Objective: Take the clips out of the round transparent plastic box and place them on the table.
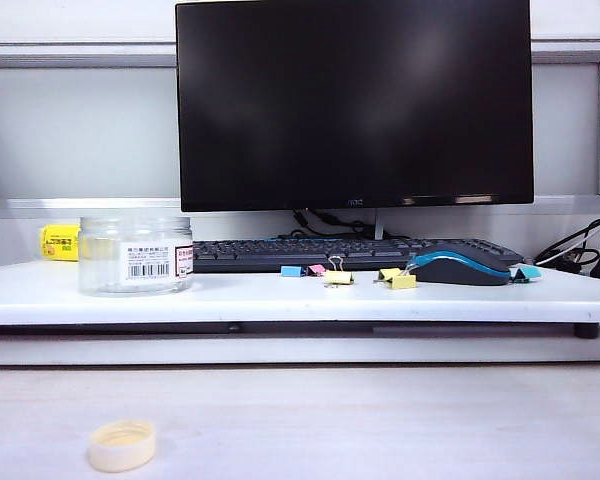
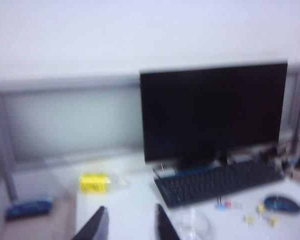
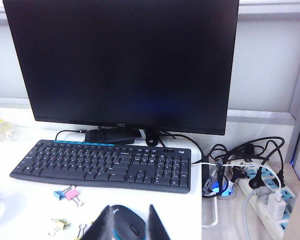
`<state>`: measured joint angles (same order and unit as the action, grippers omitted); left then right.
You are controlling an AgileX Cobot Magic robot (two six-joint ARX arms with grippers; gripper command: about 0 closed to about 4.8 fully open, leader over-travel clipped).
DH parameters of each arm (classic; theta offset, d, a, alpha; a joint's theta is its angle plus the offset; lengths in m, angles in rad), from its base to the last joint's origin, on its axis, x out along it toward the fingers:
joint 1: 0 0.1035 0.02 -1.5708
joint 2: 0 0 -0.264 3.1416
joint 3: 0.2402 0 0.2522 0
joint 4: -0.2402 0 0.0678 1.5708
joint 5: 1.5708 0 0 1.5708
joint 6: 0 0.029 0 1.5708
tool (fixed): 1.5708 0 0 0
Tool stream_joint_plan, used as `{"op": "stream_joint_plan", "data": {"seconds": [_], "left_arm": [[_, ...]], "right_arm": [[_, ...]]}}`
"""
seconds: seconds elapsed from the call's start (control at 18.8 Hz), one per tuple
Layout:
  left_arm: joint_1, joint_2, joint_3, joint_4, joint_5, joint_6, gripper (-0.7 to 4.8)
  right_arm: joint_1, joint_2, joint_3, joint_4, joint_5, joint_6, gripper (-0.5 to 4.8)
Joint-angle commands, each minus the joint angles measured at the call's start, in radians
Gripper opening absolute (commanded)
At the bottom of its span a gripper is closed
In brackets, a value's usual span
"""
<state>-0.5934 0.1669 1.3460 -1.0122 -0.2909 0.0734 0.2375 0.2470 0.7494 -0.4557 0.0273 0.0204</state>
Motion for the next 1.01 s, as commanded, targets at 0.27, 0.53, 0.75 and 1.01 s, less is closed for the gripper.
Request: {"op": "stream_joint_plan", "data": {"seconds": [0.27,0.53,0.75,1.01], "left_arm": [[0.000,-0.053,-0.570,0.330,0.054,-0.195,1.30],[0.000,-0.053,-0.820,0.508,0.003,-0.291,1.30],[0.000,-0.053,-0.914,0.547,0.012,-0.257,1.14],[0.000,-0.051,-1.035,0.608,0.014,-0.272,0.66]], "right_arm": [[0.001,-0.130,-0.179,0.048,-0.004,0.066,0.84],[0.002,-0.151,-0.374,0.064,-0.003,0.121,0.85],[0.002,-0.151,-0.481,0.135,-0.004,0.209,0.85],[0.003,-0.153,-0.515,0.206,0.000,0.136,0.84]]}}
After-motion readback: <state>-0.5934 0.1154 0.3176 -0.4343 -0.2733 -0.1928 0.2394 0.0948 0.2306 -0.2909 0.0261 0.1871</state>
